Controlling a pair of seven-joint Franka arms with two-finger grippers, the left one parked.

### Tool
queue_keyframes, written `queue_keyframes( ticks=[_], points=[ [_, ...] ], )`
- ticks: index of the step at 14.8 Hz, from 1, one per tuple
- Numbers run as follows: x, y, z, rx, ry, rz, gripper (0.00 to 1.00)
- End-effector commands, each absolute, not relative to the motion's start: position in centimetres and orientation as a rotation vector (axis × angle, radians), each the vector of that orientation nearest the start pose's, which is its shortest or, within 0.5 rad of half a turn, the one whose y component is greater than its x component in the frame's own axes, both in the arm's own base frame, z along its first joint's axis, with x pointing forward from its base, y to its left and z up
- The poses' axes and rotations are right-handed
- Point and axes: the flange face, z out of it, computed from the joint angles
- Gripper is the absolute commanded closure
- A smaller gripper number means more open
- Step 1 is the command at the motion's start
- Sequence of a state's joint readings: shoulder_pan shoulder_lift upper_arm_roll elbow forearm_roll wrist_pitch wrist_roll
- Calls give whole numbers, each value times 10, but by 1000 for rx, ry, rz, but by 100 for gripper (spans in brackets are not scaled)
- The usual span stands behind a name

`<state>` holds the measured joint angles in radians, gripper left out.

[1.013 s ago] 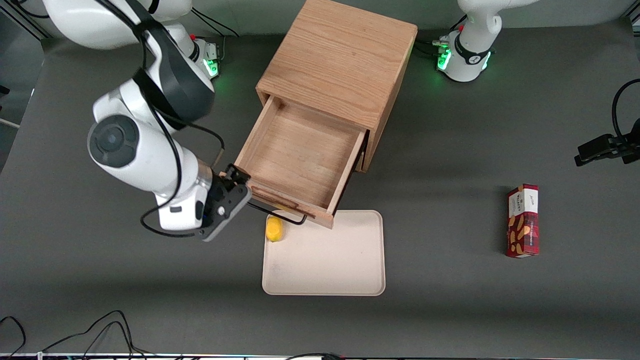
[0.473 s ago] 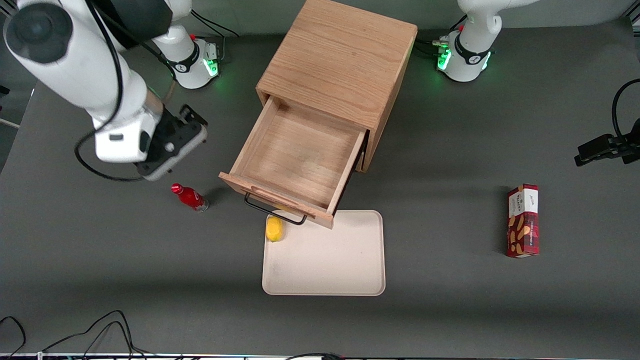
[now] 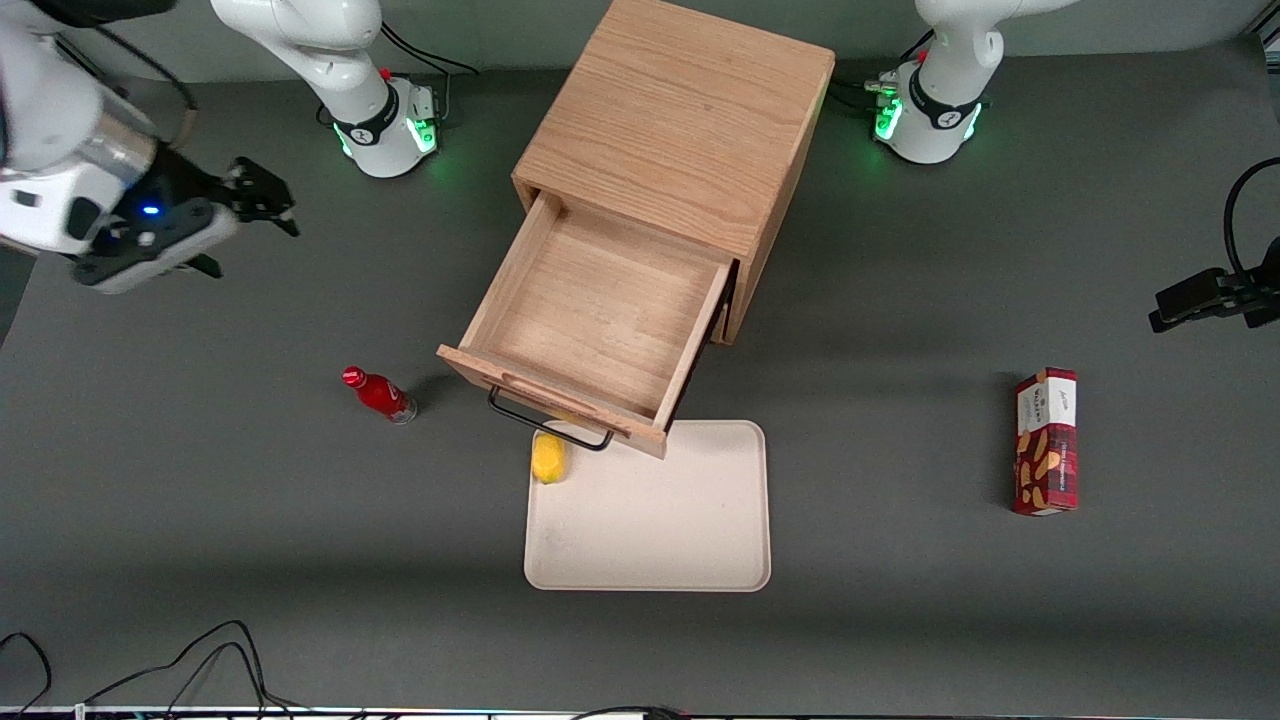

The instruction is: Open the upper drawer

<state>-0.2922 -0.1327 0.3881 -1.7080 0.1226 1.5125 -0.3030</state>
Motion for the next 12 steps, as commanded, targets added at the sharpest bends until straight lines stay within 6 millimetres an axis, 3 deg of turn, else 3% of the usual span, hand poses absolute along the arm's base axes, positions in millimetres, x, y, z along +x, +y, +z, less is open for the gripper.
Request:
queue_keyframes(
  ticks=[1,3,7,10,12],
  points=[
    [483,68,627,-3016,-415,139,0],
    [484,39,631,-3044,-254,151,0],
    [476,38,632,-3063,-218,134,0],
    [459,28,608,-3091,-161,86,0],
    [450,20,605,-3061,-163,55,0]
  ],
)
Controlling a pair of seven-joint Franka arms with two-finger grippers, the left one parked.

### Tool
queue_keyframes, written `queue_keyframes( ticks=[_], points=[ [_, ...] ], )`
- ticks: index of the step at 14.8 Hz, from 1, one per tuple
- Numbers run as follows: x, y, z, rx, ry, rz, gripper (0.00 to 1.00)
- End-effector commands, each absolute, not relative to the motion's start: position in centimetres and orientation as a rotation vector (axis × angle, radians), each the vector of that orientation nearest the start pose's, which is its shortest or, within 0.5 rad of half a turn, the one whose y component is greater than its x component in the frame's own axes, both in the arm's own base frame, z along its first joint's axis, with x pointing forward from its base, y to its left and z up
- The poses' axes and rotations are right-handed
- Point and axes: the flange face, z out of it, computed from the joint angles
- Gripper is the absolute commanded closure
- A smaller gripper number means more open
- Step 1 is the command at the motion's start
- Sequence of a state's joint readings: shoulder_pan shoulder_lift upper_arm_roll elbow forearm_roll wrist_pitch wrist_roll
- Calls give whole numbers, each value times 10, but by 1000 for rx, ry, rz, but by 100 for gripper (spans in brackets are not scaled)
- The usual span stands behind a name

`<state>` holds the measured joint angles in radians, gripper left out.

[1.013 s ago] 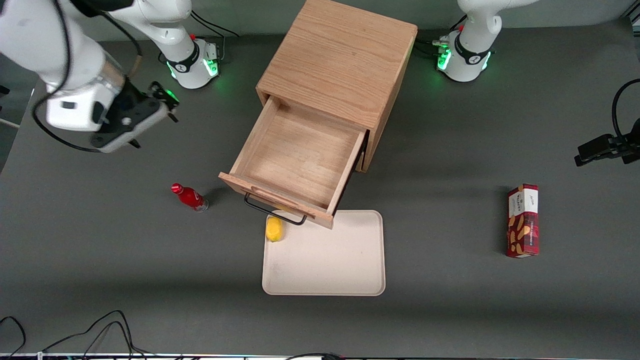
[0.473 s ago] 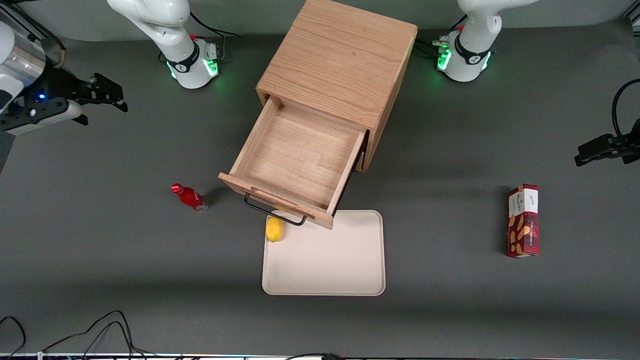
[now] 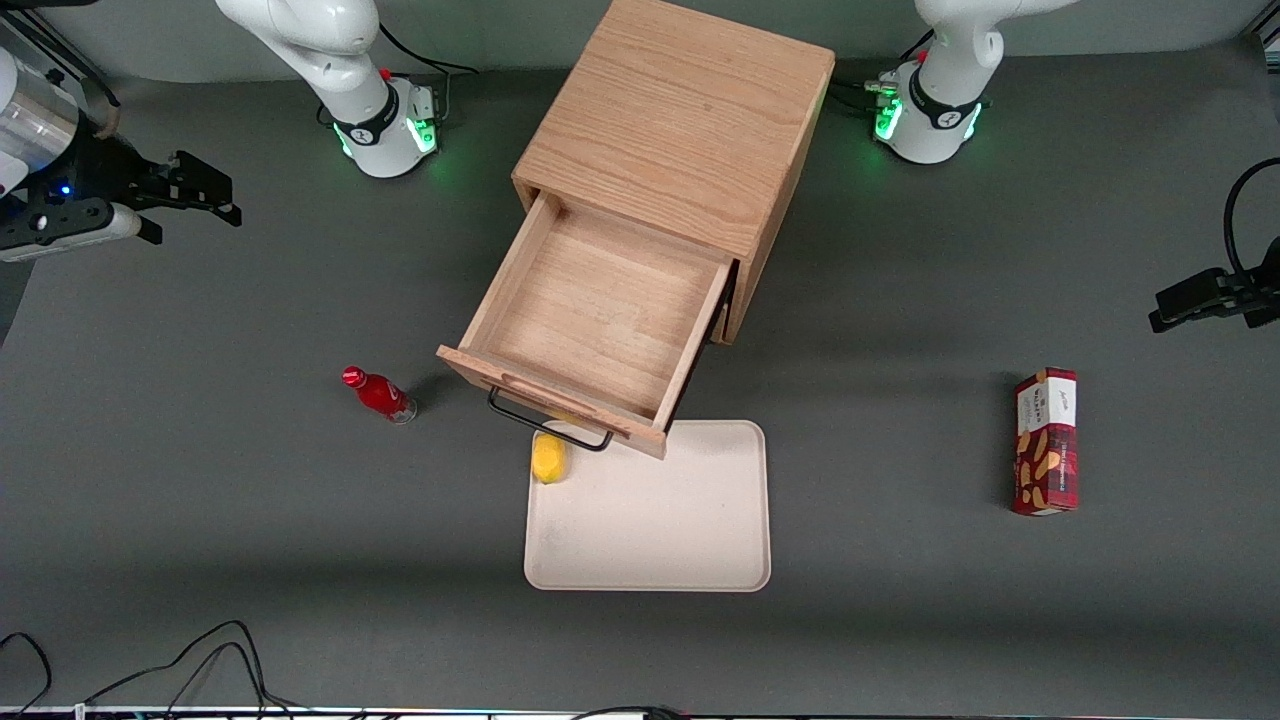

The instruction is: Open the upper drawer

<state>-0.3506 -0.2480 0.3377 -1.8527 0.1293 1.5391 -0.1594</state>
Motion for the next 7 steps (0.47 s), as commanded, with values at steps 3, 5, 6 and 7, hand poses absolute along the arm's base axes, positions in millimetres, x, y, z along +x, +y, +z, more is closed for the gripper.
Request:
queue_keyframes(
  ticks=[3,5,6,7],
  points=[
    [448,0,607,-3021,-185,65,0],
    [446,3,607,-3042,-221,97,0],
    [447,2,607,-3050,-175,100,0],
    [447,3,607,-3058,-152,102,0]
  ],
)
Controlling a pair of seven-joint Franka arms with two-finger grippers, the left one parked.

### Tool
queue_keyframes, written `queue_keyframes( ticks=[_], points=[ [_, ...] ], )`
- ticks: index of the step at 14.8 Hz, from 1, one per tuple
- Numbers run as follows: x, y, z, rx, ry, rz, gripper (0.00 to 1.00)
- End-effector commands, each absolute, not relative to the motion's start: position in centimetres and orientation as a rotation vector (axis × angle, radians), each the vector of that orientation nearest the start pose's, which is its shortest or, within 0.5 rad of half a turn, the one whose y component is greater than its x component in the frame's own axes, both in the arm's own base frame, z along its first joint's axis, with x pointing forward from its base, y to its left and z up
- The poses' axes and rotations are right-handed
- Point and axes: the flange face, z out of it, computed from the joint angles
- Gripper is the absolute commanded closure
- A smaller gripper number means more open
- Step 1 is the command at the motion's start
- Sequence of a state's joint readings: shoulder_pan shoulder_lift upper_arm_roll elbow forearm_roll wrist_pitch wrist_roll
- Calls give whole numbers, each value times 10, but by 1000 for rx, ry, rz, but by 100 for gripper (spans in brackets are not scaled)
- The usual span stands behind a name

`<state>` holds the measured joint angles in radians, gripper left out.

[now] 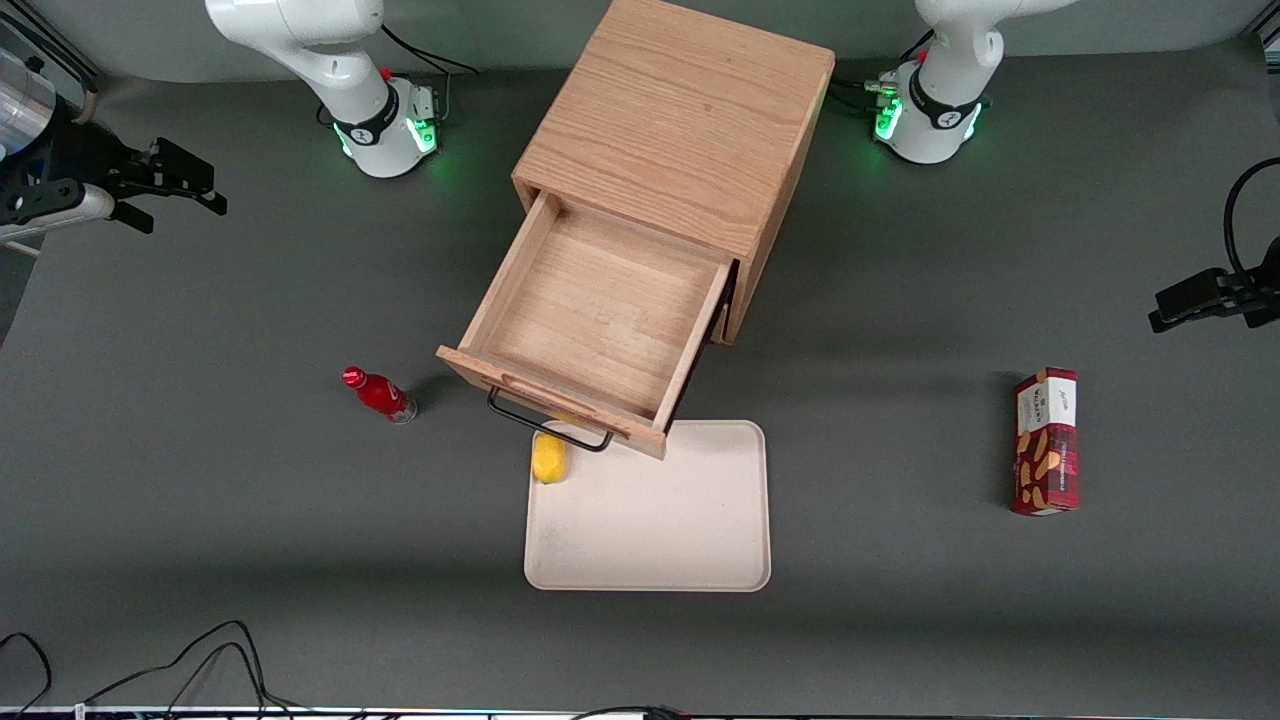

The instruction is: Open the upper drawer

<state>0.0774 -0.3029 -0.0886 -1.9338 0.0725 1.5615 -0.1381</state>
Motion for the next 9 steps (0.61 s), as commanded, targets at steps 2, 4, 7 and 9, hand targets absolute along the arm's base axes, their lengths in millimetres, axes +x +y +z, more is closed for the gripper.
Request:
queue_keyframes(
  ticks=[2,4,7,9],
  points=[
    [447,2,606,-3078,-150,108,0],
    [450,7,602,-3111,-167,127,0],
    [460,17,598,-3177,-111,144,0],
    [464,23,599,-3181,-110,147,0]
  ],
)
